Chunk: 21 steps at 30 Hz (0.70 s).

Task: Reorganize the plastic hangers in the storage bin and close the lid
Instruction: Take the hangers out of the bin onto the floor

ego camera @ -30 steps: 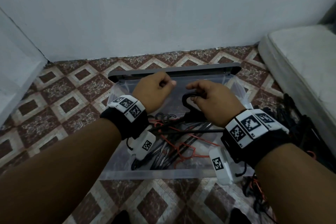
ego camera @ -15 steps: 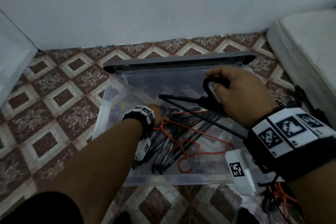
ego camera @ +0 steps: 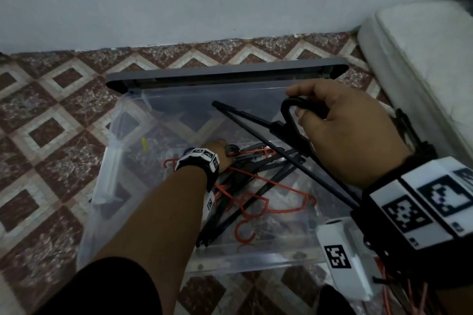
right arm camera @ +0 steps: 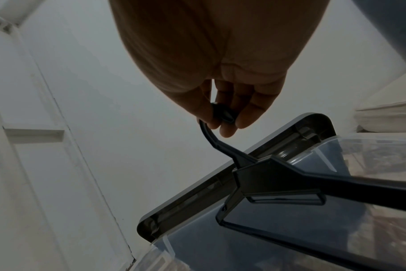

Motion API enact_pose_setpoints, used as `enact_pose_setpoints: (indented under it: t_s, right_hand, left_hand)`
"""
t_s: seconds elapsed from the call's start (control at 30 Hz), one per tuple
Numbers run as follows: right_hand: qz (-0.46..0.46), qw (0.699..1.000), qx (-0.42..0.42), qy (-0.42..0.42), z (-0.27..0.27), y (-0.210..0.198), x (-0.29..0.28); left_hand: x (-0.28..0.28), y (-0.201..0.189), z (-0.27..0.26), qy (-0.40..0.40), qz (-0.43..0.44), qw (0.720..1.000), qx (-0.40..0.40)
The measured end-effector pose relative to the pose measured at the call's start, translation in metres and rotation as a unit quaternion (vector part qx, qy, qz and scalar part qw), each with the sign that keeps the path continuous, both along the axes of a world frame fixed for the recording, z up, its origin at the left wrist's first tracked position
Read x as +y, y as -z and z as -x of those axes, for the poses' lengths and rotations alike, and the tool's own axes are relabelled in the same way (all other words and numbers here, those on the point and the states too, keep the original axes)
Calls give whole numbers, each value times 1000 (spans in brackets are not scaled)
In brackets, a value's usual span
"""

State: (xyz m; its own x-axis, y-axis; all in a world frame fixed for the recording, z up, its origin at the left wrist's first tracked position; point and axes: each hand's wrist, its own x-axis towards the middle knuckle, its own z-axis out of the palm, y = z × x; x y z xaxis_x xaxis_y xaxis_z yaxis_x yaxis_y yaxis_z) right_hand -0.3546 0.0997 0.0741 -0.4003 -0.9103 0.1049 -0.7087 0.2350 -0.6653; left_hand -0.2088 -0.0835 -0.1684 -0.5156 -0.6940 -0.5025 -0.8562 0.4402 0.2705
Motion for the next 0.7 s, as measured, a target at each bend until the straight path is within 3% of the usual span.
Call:
enact_pose_setpoints:
  t_s: [0.2,0.37,0.7]
  right_hand:
    - [8,1000,14,15,0,-6,0]
    - [23,999,4,29,6,-15,1]
    - [47,998,-10,46,5,-28,6]
  left_hand:
    - [21,-35,-3,47,-20,998,24]
    - [51,-98,-17,138,7,990,3]
    - [82,-217,-65,83,142,985,58]
